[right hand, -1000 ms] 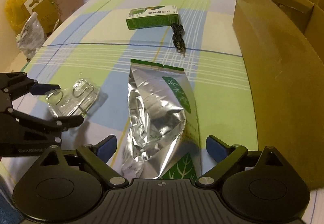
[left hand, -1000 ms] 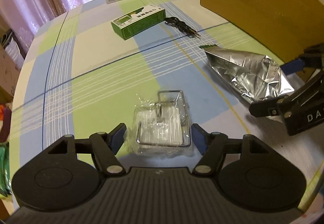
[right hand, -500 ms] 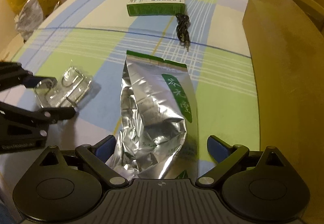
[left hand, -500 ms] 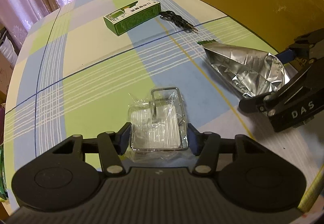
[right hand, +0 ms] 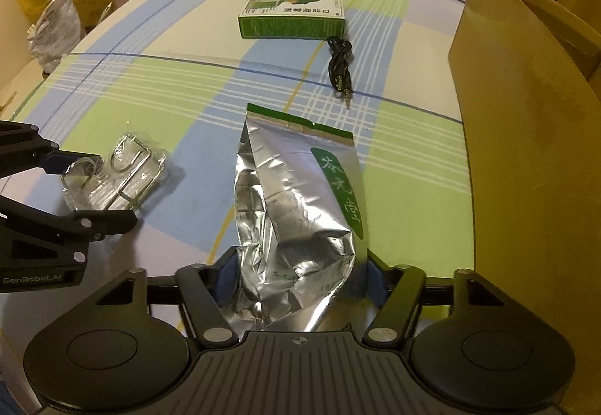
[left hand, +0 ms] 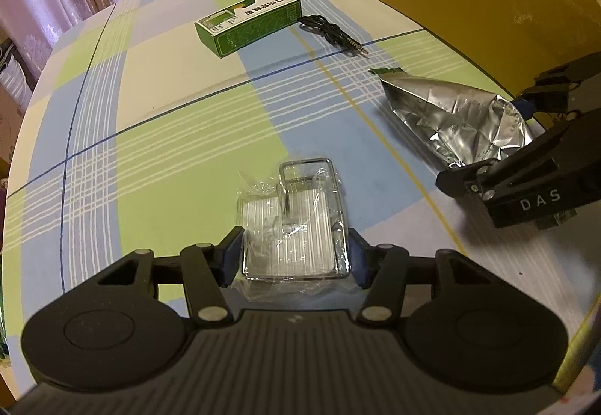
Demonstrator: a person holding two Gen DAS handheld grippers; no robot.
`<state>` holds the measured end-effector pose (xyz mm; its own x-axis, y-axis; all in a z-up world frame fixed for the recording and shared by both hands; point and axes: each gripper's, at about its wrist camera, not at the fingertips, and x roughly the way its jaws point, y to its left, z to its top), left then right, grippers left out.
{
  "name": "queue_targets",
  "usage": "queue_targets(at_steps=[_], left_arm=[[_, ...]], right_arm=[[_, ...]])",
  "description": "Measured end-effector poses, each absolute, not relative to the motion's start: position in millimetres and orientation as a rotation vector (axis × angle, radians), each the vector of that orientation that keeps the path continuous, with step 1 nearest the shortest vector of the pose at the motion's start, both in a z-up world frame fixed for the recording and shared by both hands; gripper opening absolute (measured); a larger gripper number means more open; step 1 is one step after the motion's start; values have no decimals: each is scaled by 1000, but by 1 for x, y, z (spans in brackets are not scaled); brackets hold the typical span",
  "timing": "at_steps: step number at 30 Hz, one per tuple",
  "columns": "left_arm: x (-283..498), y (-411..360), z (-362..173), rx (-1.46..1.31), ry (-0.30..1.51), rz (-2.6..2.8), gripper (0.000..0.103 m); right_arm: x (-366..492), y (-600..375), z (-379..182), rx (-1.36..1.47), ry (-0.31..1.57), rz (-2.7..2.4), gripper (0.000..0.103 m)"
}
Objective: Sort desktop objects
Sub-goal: 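Lift both held items up off the table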
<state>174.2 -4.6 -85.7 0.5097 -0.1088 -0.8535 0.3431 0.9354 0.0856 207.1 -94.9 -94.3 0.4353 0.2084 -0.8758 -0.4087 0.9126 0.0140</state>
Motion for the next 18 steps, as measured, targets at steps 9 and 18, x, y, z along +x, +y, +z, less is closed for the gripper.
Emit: queue_targets(at_steps=[9,18], left_arm=[[174,-4,-78,230,973,-260,50],[176,-2,-72,201,942,-234,50]], right_arm=[[205,-99,-87,-163,1012,386,49],[201,-101,-77,-103,963,391,48]])
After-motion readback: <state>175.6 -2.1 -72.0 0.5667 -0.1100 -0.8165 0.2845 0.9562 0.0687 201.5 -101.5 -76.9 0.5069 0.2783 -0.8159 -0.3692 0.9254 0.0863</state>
